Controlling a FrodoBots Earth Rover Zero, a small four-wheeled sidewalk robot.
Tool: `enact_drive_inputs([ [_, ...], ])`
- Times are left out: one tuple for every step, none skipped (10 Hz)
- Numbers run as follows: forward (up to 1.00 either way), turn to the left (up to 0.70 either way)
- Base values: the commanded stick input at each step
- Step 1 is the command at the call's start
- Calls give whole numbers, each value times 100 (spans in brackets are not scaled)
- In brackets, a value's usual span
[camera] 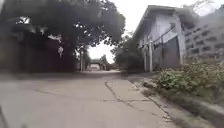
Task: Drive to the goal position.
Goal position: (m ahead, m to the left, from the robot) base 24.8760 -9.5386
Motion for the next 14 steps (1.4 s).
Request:
enact_drive_inputs([
  [70,0],
  [70,0],
  [70,0],
  [70,0],
  [70,0],
  [70,0],
  [70,0],
  [70,0],
  [70,0],
  [70,0],
  [70,-21],
  [70,-35],
  [70,-35],
  [70,-27],
])
